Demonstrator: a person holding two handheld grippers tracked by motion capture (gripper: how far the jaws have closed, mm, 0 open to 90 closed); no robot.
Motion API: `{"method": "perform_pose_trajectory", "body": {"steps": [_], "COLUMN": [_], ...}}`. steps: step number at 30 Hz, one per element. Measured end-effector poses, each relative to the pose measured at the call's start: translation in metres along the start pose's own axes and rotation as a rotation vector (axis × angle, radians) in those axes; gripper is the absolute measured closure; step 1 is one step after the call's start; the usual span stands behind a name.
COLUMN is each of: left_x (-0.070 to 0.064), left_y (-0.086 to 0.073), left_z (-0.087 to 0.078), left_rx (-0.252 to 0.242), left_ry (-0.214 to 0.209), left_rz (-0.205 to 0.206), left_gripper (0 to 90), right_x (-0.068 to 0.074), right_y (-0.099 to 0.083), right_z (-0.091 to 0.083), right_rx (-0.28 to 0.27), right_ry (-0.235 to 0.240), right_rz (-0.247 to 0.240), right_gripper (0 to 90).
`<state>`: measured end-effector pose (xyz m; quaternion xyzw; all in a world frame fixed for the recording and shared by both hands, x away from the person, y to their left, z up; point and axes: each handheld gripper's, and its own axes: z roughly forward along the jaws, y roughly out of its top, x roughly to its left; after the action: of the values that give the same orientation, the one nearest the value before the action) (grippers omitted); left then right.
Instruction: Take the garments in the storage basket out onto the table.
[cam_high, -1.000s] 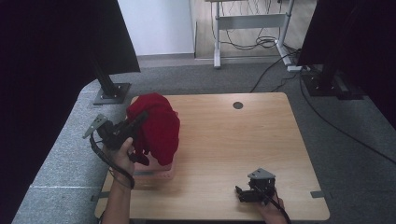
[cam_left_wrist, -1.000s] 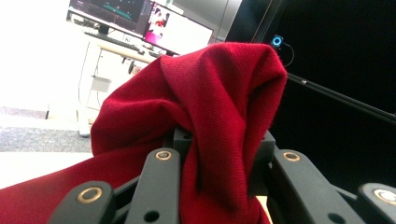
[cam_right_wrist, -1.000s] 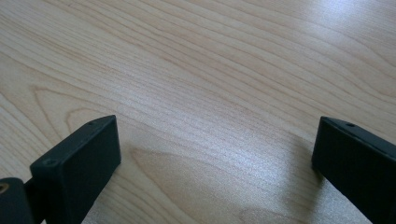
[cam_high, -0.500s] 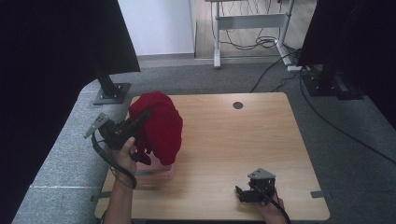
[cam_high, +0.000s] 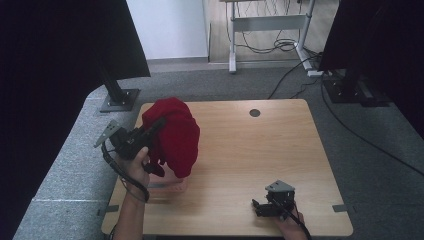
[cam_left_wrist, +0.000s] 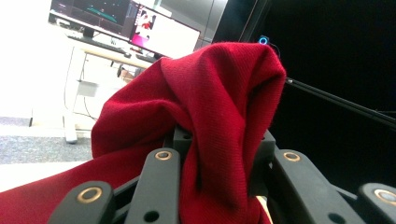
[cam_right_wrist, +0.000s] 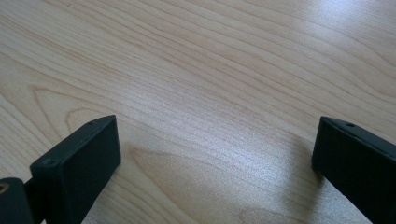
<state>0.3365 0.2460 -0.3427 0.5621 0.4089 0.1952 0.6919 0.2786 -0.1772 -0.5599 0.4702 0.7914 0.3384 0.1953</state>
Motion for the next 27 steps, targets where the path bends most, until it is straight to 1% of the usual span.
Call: {"method": "perform_pose_trajectory", "body": {"steps": [6, 17, 19, 22, 27], "left_x": [-0.002, -0.009, -0.01, -0.011, -0.013], "left_y": [-0.001, -0.004, -0.005, -0.006, -0.008], "left_z": [0.003, 0.01, 0.012, 0.014, 0.016], "left_rx": [0.006, 0.017, 0.018, 0.024, 0.035], "left_ry": [-0.002, -0.018, -0.022, -0.041, -0.044], "left_rz": [0.002, 0.003, 0.0, -0.008, -0.008], "left_gripper": [71.5, 71.4, 71.4, 71.4, 71.4], "right_x": [0.0, 0.0, 0.0, 0.0, 0.0], "right_y": [0.0, 0.0, 0.0, 0.0, 0.0], "right_z": [0.0, 0.0, 0.0, 0.0, 0.0], "right_rx": [0.0, 0.0, 0.0, 0.0, 0.0], "right_ry": [0.0, 0.0, 0.0, 0.0, 0.0], "right_rz": [0.0, 0.0, 0.0, 0.0, 0.0], "right_gripper": [0.9, 0.9, 0.9, 0.9, 0.9]}}
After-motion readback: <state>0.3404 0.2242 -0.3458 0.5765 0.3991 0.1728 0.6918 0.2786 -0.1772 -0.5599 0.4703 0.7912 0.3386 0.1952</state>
